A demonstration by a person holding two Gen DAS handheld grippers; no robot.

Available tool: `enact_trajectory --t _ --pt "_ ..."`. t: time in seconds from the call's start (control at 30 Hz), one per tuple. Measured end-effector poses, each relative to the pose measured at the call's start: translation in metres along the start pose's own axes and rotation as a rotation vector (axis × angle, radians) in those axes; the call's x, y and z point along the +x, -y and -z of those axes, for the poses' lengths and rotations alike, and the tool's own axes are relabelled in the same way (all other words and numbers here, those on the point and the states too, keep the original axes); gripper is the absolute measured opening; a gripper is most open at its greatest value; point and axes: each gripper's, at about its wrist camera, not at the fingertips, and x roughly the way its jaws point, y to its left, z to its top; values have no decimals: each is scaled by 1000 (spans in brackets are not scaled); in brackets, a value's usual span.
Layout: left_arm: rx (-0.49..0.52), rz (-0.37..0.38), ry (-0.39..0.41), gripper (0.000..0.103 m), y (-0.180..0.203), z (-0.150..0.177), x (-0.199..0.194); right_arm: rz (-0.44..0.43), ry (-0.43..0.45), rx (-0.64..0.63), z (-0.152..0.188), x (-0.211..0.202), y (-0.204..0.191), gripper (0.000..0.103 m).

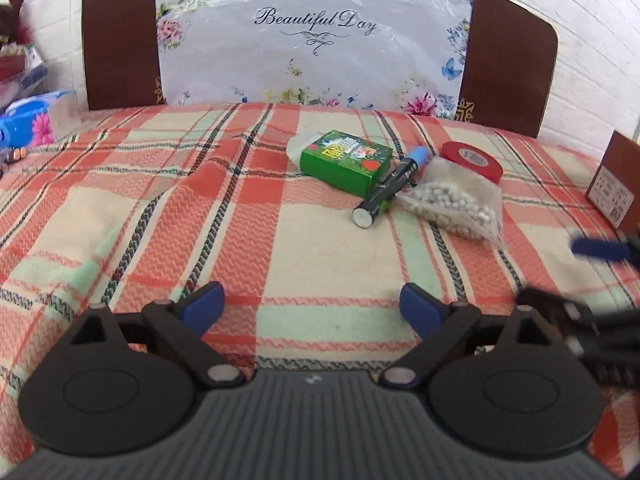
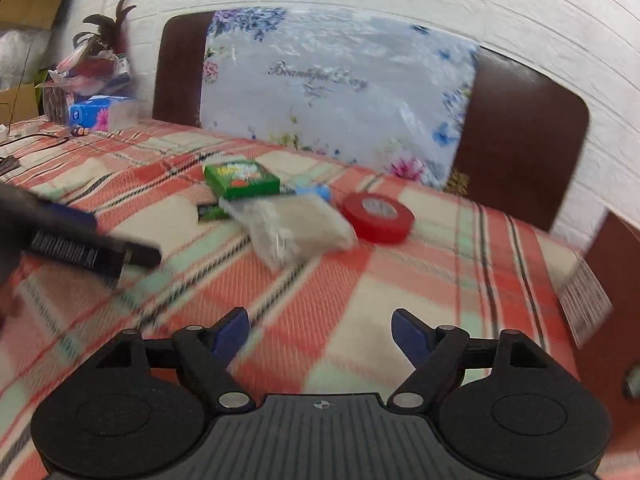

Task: Organize objects
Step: 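Return both tools to the table and grasp the cotton swab bag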

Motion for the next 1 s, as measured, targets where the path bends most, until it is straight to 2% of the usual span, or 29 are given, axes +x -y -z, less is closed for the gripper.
enact_trajectory --t 0.17,0.27,0.3,0.33,0.37,0.47,0.6,0.77,0.93,1.0 --pt "-7 15 2 99 -5 3 2 -29 14 3 -29 44 7 79" --pt "-4 20 -1 101 -4 3 5 -55 -13 18 -31 62 7 79" --pt "-6 24 -2 102 -5 4 5 -70 -22 30 -31 64 8 77" --pt "-5 28 -4 103 -5 4 5 -91 -26 43 -29 63 10 68" --pt "-5 28 -4 103 -4 4 5 -101 -27 51 -28 62 12 64" --pt "-5 28 -5 103 -4 4 5 -79 -28 40 -24 55 8 57" --pt "1 23 -6 103 -3 4 5 -40 -34 48 -10 28 5 55" --pt "19 12 -9 103 -1 4 4 20 -57 74 27 -34 9 55" --pt "38 -4 -17 103 3 3 4 136 -75 128 72 -103 6 55" --pt "50 -25 -27 103 7 3 3 174 -65 149 85 -119 3 59"
